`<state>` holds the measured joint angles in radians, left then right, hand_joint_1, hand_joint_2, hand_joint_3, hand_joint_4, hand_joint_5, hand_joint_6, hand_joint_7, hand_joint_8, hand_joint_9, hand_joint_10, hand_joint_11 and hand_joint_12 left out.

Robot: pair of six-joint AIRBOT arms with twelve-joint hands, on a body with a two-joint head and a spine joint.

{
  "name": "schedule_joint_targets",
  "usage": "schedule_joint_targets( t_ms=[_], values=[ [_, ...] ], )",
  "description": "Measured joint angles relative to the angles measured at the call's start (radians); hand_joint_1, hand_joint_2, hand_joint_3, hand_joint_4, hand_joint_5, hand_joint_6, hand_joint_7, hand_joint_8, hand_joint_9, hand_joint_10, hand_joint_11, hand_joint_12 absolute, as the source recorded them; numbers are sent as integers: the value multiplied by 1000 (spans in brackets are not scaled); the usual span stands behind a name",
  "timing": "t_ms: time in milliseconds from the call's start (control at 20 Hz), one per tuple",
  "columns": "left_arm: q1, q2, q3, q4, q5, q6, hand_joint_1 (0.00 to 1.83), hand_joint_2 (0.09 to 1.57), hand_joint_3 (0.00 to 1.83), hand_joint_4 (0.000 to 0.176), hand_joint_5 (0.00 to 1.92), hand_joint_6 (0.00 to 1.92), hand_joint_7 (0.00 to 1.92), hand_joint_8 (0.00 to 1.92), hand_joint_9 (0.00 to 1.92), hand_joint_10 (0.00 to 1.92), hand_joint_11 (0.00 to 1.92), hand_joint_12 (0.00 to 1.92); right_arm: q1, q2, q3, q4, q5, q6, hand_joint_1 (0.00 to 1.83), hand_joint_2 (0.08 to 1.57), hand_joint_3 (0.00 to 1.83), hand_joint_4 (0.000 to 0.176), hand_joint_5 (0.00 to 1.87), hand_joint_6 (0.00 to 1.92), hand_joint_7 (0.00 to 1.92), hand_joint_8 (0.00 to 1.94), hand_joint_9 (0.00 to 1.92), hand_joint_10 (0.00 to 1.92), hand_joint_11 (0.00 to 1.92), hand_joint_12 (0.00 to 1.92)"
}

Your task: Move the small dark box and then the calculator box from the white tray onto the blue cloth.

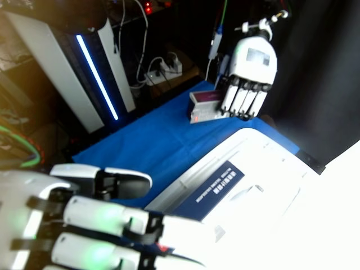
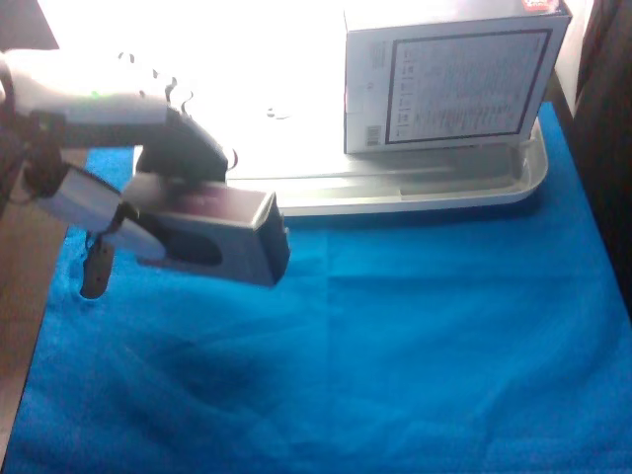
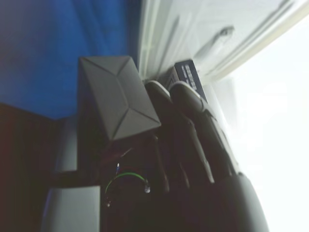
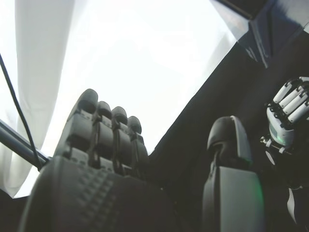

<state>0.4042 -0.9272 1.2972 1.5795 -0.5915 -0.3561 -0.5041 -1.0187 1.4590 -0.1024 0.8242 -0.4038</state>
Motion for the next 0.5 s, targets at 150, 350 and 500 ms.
schedule_joint_targets(
  t_ms=[150, 350, 500],
  values=[
    [35, -14, 0, -2, 5, 0, 1246, 1153, 0, 0, 821, 1030, 996, 1159, 985, 762, 619, 1342, 0, -1, 0, 0, 1, 0, 857, 930, 0, 0, 179, 0, 173, 2, 83, 2, 0, 336],
    [80, -50, 15, -4, 5, 0, 1201, 1183, 0, 0, 821, 1073, 887, 1299, 830, 707, 478, 1365, 0, -2, 0, 0, 0, 0, 891, 937, 0, 0, 176, 0, 160, 0, 110, 10, 33, 348],
    [86, -68, 30, -10, 6, 0, 1186, 1212, 0, 0, 763, 1150, 846, 1371, 747, 883, 430, 1405, -5, -2, 0, 2, 1, 0, 862, 943, 3, 0, 175, 1, 201, 14, 135, 16, 28, 345]
  ],
)
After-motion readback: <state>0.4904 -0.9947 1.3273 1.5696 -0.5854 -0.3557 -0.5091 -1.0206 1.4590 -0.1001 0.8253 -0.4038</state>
